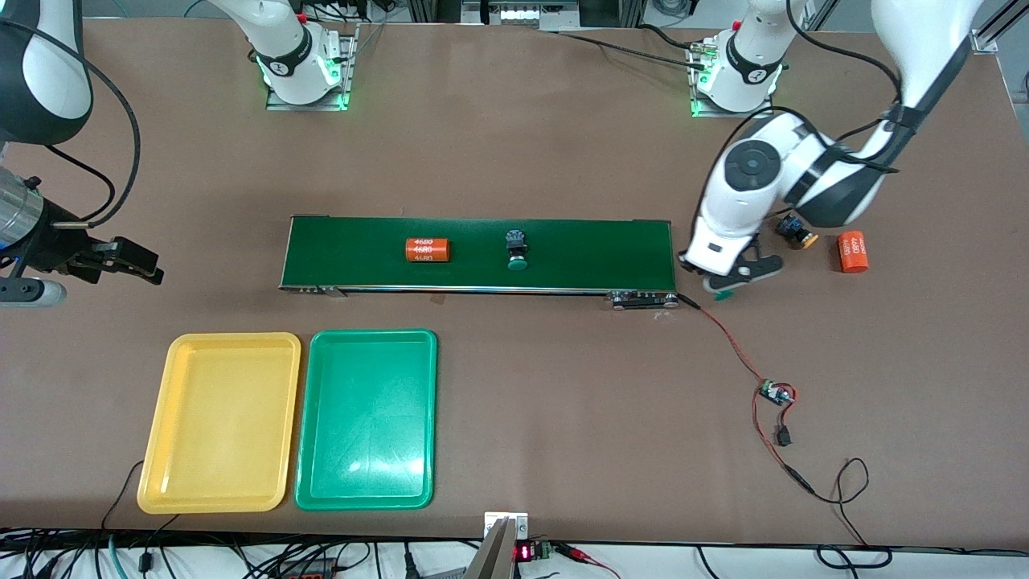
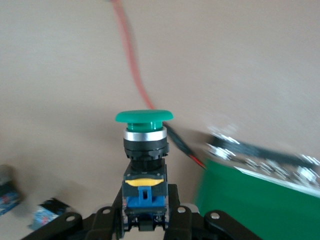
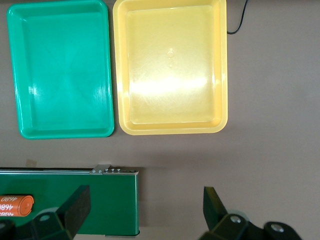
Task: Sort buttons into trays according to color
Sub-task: 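Place the green button on the belt while the right gripper approaches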
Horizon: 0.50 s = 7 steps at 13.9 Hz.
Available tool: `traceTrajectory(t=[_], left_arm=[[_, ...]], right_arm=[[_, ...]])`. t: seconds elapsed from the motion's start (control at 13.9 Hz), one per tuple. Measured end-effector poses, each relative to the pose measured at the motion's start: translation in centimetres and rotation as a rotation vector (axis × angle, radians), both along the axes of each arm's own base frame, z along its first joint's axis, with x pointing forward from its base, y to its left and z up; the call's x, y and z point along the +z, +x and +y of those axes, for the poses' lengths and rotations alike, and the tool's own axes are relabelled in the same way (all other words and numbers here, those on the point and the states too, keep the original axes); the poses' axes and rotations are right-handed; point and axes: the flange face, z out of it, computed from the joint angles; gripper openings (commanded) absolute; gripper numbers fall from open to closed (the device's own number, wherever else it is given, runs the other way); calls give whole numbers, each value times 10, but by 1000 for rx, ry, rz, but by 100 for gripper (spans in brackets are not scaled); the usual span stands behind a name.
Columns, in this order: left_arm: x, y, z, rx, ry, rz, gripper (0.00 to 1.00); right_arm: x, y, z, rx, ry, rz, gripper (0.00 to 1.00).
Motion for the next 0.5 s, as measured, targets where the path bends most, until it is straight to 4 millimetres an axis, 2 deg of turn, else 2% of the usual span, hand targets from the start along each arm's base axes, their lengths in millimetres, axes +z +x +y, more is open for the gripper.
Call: traceTrajectory(t=[0.22,0.36,0.43,0.5], left_arm=[[-7,-28,-72,-130,-47,29,27],[-14,-41,-96,-172,-73,56,28],[-18,-44,-101,-180,-84,72,39],[-22,-46,-104,-185,-95,84,58]], right_arm=[[-2,1,0,0,0,4,100],[-8,2,0,0,-1,14,100],[-9,2,0,0,-2,17,100],[-10,3,0,0,-2,16,100]])
